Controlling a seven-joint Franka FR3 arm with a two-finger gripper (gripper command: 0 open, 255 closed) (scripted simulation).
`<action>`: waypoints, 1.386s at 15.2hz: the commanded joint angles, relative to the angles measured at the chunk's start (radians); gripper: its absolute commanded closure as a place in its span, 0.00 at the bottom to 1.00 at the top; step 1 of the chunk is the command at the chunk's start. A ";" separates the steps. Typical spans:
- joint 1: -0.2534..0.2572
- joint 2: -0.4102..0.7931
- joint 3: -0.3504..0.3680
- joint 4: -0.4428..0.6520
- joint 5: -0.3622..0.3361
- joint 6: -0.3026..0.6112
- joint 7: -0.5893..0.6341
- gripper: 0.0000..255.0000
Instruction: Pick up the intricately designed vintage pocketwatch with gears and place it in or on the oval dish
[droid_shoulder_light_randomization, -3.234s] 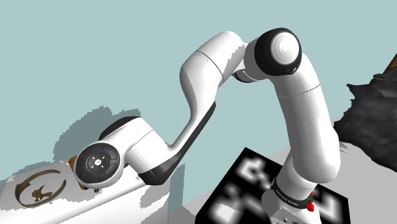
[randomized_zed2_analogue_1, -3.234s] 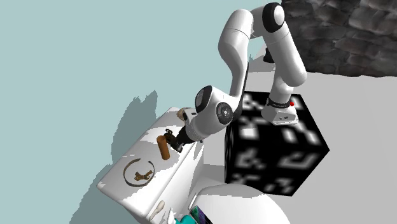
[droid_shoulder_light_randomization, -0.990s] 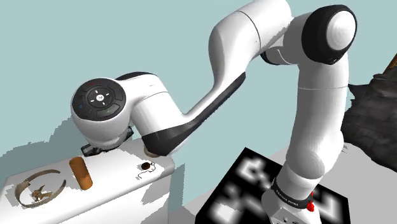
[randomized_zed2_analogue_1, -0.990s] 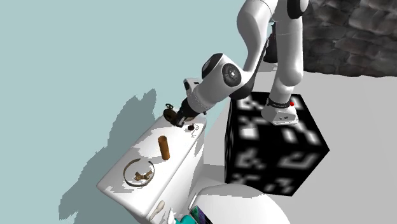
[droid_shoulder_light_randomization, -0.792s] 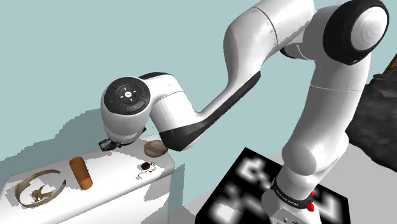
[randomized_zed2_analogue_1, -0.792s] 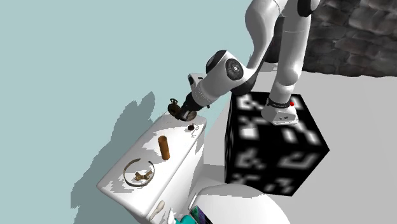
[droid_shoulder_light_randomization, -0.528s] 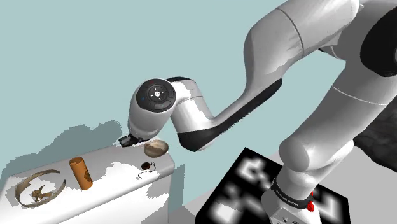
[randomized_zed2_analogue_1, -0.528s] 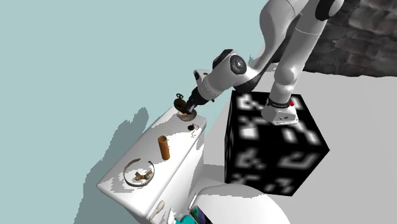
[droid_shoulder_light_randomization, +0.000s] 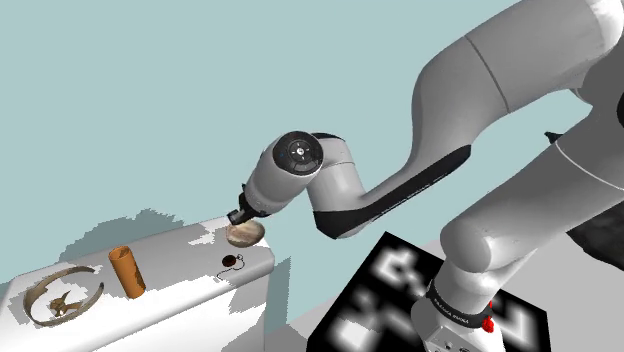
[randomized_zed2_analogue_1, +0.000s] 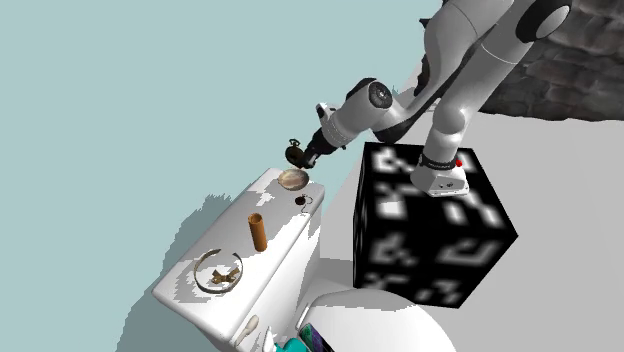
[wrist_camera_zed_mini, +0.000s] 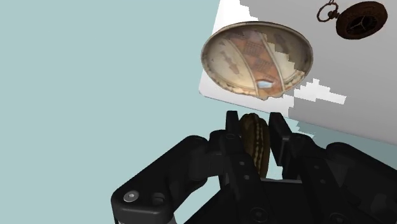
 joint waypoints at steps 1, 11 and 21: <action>-0.042 0.013 0.033 -0.006 -0.047 0.019 0.042 1.00; -0.185 0.067 0.166 0.002 -0.199 0.035 0.183 1.00; 0.005 -0.022 0.020 -0.041 -0.012 0.022 0.046 0.00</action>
